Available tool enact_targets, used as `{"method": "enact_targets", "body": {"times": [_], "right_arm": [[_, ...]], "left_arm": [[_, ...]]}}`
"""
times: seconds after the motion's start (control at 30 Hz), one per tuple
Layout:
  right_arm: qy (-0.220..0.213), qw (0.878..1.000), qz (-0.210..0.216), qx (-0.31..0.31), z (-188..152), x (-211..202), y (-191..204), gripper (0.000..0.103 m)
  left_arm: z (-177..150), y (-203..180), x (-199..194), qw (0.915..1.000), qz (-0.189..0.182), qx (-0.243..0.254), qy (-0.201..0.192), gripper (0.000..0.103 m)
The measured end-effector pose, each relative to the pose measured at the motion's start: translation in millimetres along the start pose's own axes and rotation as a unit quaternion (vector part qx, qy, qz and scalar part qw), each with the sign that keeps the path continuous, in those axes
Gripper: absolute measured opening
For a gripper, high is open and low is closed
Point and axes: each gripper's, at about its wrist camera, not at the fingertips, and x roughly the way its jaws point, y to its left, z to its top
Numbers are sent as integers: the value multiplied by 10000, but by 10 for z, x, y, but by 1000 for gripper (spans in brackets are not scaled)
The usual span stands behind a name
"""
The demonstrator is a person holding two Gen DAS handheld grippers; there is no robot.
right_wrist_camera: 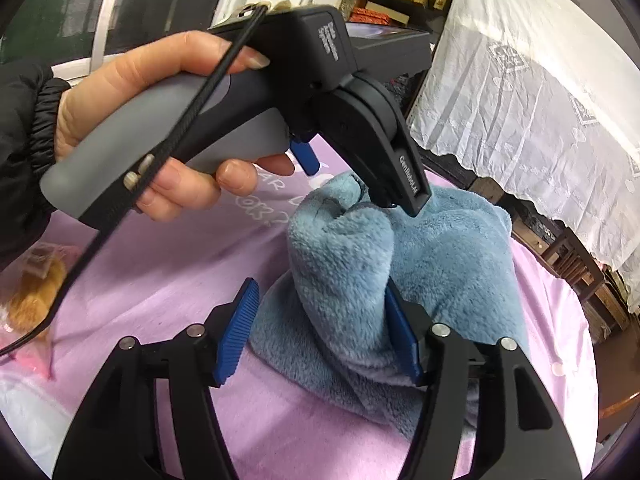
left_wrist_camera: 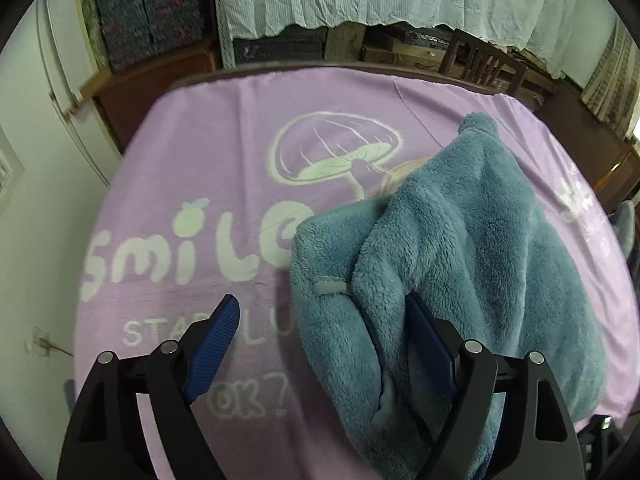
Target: Fold large clothes
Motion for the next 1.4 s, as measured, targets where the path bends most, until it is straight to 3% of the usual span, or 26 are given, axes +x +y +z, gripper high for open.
{"method": "enact_targets", "body": {"times": [0.23, 0.47, 0.73, 0.83, 1.03, 1.17, 1.23, 1.33, 1.4], "right_arm": [[-372, 9992, 106, -78, -147, -338, -43, 72], [-622, 9979, 33, 177, -305, -657, -342, 73], [-987, 9920, 115, 780, -421, -1047, -754, 72], [-1103, 9888, 128, 994, -445, -1147, -926, 72], [-1267, 9802, 218, 1508, -435, -1314, -1238, 63], [-1317, 9749, 187, 1786, -427, -1366, -1491, 58], [-1259, 9716, 236, 1987, -396, -1339, -1639, 49], [-1024, 9635, 569, 2406, -309, -1157, -1842, 38], [-812, 9590, 743, 2612, -275, -971, -1920, 36]], "left_arm": [[-216, -173, -362, 9941, 905, 299, -521, 84], [-405, -363, -802, 9845, 1344, 424, -1046, 84], [-529, -770, -1278, 9739, 1342, 588, -1735, 84], [-545, -966, -1420, 9662, 1458, 685, -2010, 84], [-525, -1213, -1541, 9601, 1408, 731, -2304, 84], [-456, -1288, -1499, 9656, 1035, 473, -2338, 84], [-426, -1263, -1400, 9705, 864, 307, -2231, 84], [-397, -1115, -1063, 9822, 764, -111, -1711, 84], [-411, -910, -789, 9884, 695, -440, -1274, 84]]}}
